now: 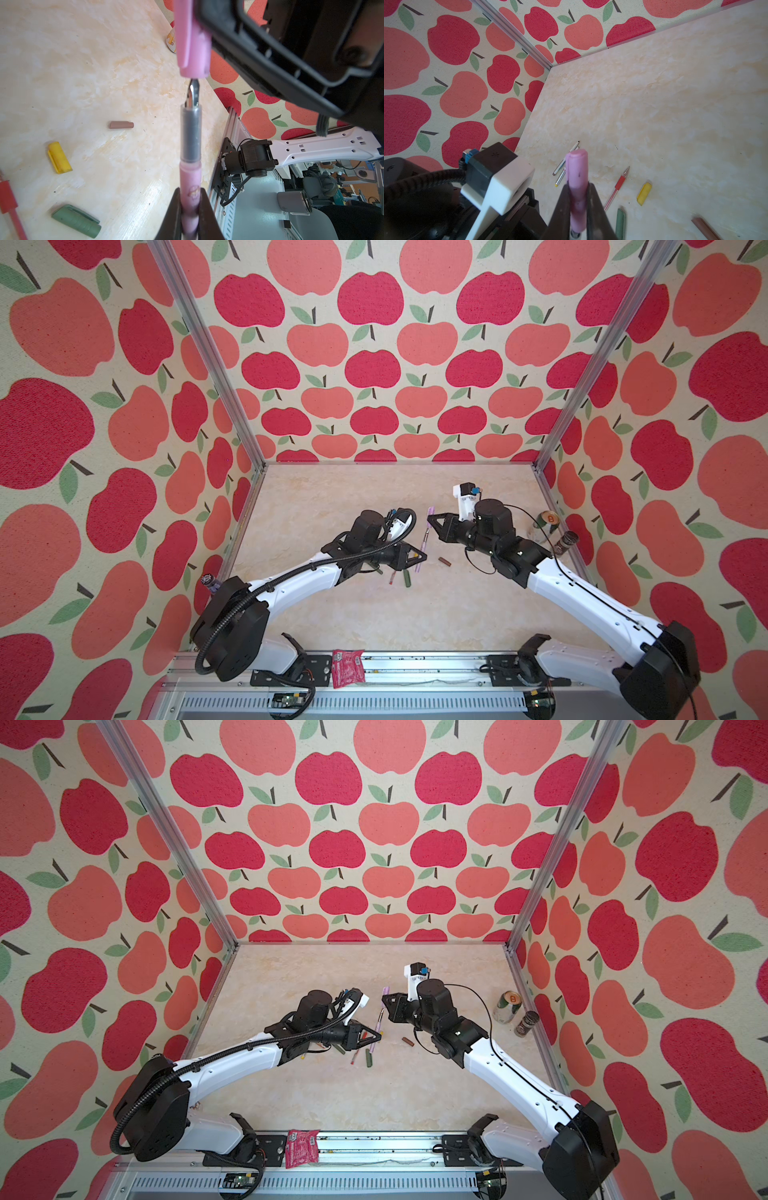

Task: Insert the pens into the pen caps
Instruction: 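Push the pink cap onto the pen tip held by the left gripper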

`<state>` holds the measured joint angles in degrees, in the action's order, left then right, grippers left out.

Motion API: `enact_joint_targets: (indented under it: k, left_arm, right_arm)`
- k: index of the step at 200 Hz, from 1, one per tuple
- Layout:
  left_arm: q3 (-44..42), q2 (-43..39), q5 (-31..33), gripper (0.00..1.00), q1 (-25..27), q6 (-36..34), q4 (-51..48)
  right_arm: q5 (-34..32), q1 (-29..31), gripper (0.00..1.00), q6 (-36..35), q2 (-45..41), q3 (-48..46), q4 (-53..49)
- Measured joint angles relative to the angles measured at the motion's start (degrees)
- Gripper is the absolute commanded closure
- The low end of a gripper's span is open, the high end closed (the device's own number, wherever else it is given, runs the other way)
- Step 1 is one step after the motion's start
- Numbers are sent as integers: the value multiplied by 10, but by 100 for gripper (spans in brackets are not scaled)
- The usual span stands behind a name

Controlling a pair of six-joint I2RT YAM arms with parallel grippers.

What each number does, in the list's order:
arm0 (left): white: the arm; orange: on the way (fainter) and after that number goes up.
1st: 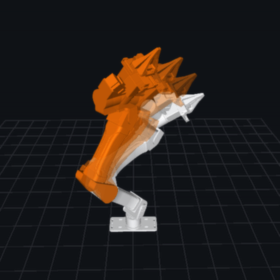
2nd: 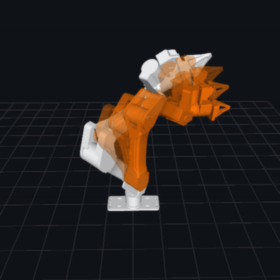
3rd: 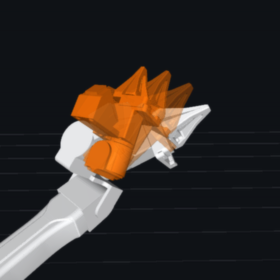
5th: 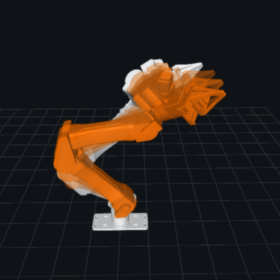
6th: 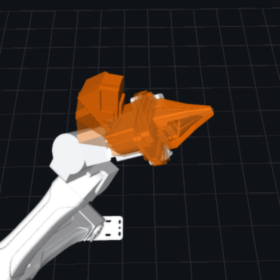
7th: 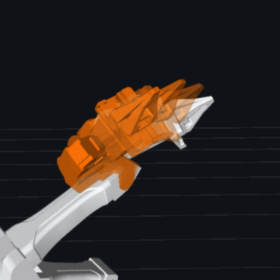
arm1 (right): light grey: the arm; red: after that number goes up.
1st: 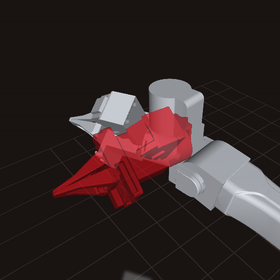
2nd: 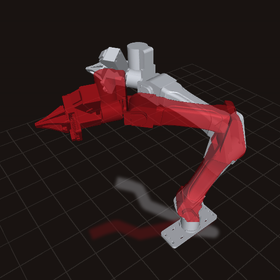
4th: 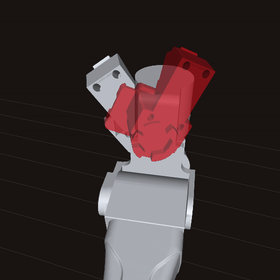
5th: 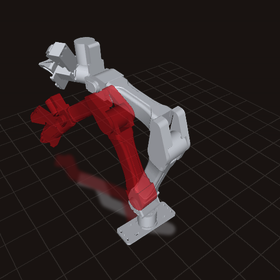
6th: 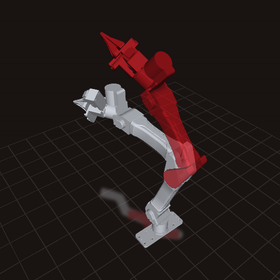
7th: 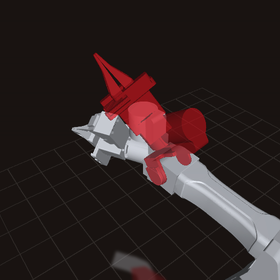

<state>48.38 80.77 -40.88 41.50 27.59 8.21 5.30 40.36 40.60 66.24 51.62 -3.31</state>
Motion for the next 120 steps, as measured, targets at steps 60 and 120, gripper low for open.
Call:
enact_joint_targets:
  k: [60, 120]
  left_arm:
    - [0, 5, 0, 97, 0, 0, 9]
    - [0, 7, 6, 97, 0, 2, 19]
  right_arm:
    - [6, 0, 100, 7, 0, -5, 16]
    - [6, 1, 100, 14, 0, -17, 18]
